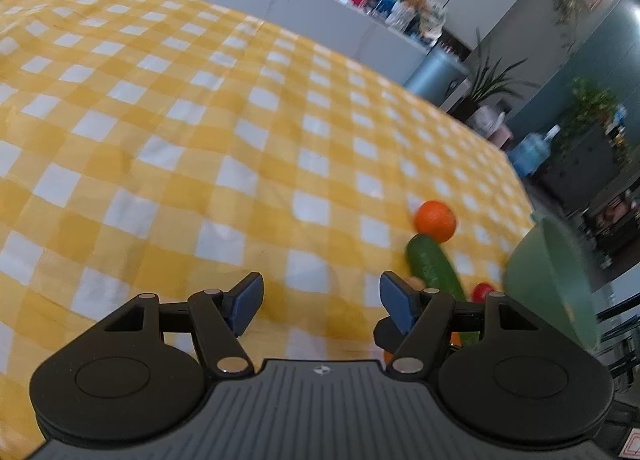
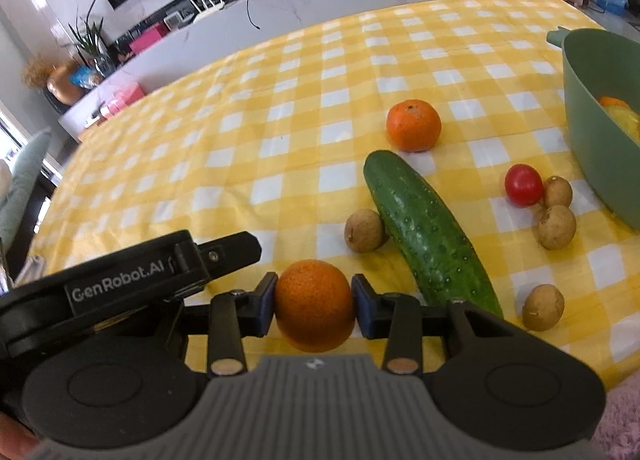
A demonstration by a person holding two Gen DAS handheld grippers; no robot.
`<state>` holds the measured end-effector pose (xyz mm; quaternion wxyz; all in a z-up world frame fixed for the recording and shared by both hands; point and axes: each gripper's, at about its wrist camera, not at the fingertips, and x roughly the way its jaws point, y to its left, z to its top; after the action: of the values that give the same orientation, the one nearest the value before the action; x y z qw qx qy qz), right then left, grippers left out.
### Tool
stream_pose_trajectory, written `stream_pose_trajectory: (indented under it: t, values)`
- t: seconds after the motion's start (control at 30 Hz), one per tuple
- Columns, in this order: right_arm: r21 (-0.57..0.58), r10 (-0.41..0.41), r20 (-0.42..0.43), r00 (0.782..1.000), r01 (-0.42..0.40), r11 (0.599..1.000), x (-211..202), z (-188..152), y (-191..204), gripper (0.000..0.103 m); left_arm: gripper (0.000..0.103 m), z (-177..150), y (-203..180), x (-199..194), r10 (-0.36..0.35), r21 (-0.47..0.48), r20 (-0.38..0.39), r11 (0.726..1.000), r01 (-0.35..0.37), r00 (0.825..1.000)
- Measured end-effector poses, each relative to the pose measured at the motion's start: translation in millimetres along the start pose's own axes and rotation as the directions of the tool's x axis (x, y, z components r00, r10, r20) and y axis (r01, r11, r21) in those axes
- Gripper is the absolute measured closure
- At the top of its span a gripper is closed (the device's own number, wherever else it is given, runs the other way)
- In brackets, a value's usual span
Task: Organize fruits
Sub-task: 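Close the right tool on the orange beside the cucumber, then lift the orange with the right tool while the left tool grasps the other orange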
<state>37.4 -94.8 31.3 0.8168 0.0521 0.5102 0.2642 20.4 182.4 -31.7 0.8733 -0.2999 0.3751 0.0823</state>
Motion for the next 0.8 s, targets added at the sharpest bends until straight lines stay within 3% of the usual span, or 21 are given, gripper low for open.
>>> stream_pose_trajectory:
  t: [0.2,0.4,0.53,0.8]
  values:
    - [0.077,0.043,0.044,0.998,-0.046,0.996,-5.9,0.7,-9.7,0.066,0.025,0.0,-16.2,-15.0,0.040,0.091,0.128,0.994,-0.052,0.991]
    - [0.084,0.065,0.131,0.989,-0.077,0.993,-29.0,7.1,-18.0,0.066,0.025,6.0,-29.1,-29.1,-0.015,0.087,0.175,0.996,0.000,0.984]
    - [0.109,0.053,0.211,0.976,-0.077,0.991,-52.7,16.2,-36.7,0.066,0.025,11.8,-48.7,-28.3,-0.028,0.117,0.175,0.993,0.007,0.984]
    - [0.206,-0.067,0.330,0.942,-0.002,0.979,-97.2,26.4,-96.8,0.066,0.025,19.5,-96.0,11.9,-0.004,0.229,0.104,0.973,-0.020,0.995]
